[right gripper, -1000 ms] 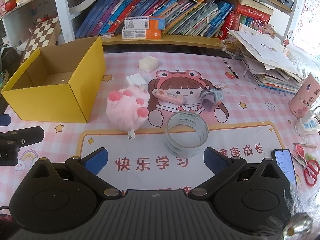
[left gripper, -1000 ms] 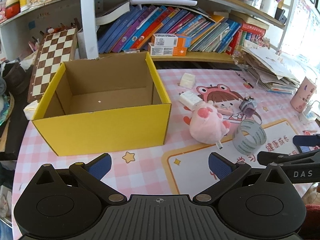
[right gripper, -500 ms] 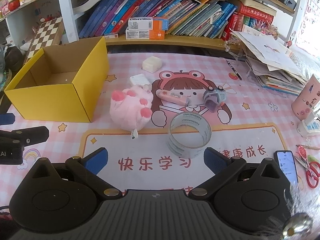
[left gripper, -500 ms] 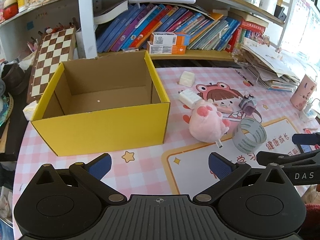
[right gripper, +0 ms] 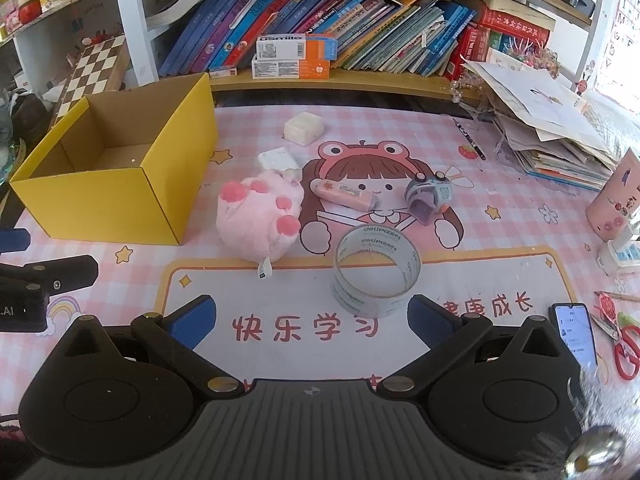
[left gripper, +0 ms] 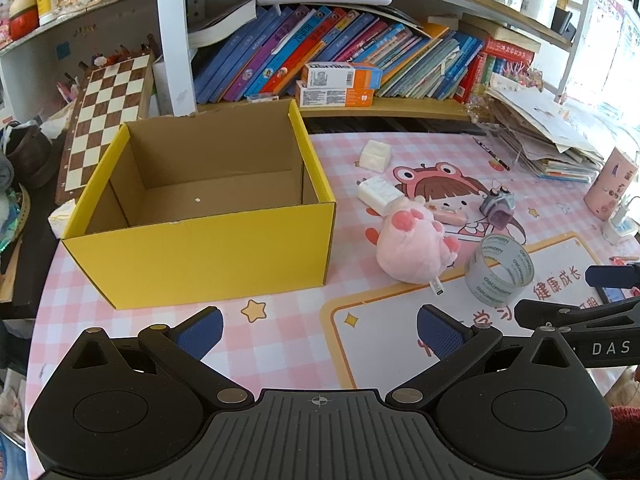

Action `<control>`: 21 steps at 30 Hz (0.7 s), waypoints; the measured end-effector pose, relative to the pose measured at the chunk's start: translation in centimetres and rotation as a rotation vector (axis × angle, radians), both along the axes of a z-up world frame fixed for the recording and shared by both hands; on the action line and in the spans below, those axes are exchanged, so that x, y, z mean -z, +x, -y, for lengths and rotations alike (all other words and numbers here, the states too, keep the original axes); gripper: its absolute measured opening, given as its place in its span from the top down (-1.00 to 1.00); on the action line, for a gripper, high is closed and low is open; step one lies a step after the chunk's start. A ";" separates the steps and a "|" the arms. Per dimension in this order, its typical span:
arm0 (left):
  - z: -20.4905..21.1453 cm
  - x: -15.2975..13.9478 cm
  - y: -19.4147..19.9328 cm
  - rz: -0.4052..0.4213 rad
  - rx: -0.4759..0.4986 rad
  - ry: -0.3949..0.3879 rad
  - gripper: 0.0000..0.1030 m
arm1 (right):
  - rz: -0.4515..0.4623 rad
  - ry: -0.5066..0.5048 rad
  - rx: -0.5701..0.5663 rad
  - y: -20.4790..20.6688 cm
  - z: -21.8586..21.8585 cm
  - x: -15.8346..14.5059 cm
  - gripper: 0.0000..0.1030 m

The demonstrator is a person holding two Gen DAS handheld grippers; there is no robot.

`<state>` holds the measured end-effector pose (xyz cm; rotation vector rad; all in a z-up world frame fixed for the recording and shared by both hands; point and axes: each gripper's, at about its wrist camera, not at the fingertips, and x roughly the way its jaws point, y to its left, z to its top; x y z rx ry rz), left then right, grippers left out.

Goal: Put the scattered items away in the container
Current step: 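Move the left tool toward the pink plush while the right tool approaches the tape roll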

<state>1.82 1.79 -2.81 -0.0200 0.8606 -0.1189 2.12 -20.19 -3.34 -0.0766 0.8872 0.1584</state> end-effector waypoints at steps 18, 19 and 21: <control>2.0 -0.1 -0.3 -0.008 -0.058 0.023 -1.00 | -0.002 0.018 -0.063 1.2 2.1 0.2 -1.00; 2.2 -0.1 -0.3 -0.009 -0.061 0.024 -1.00 | -0.002 0.020 -0.067 1.3 2.2 0.2 -1.00; 2.5 -0.1 -0.2 -0.012 -0.067 0.027 -1.00 | -0.003 0.025 -0.072 1.4 2.6 0.2 -1.00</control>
